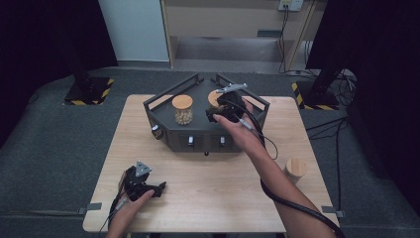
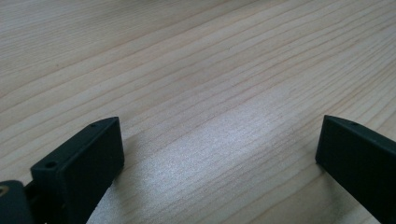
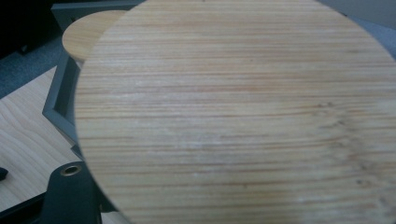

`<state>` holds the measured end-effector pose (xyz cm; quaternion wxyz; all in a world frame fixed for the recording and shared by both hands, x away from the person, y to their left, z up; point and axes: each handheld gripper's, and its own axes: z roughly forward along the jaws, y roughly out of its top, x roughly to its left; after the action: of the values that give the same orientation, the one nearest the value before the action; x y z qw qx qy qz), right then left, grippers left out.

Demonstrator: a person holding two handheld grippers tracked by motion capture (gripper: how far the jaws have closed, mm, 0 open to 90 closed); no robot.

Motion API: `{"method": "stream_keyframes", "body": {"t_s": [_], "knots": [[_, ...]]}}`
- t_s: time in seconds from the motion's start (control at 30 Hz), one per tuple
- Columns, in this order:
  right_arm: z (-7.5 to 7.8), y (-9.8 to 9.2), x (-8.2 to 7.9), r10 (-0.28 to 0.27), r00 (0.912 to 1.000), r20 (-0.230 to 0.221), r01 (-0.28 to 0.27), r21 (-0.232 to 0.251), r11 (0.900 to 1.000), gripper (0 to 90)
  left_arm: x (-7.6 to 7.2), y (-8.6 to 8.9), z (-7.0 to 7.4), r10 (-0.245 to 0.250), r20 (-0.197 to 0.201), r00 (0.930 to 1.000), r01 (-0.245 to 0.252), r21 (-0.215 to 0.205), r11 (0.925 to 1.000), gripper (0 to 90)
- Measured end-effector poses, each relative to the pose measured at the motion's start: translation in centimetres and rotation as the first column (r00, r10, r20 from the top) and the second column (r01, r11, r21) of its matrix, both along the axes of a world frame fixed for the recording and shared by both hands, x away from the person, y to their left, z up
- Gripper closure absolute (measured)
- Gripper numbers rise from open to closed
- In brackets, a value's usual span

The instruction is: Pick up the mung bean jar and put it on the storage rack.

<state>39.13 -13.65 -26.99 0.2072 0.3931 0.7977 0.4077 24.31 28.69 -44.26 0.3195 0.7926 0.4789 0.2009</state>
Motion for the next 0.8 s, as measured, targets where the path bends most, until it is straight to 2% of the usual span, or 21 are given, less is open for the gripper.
{"method": "stream_keyframes", "body": {"t_s": [0.53, 0.8], "knots": [[-0.7, 0.9, 1.3, -0.016, 0.9997, -0.017, 0.016, -0.031, 0.999, 25.3, 0.0, 0.0, 0.0, -0.001, 0.000, 1.0000, 0.001, 0.000, 1.0000, 0.0], [-1.3, 1.4, 1.8, -0.014, 0.9996, -0.024, 0.013, -0.024, 1.000, 25.3, 0.0, 0.0, 0.0, -0.001, -0.001, 1.0000, 0.001, 0.001, 1.0000, 0.0]]}}
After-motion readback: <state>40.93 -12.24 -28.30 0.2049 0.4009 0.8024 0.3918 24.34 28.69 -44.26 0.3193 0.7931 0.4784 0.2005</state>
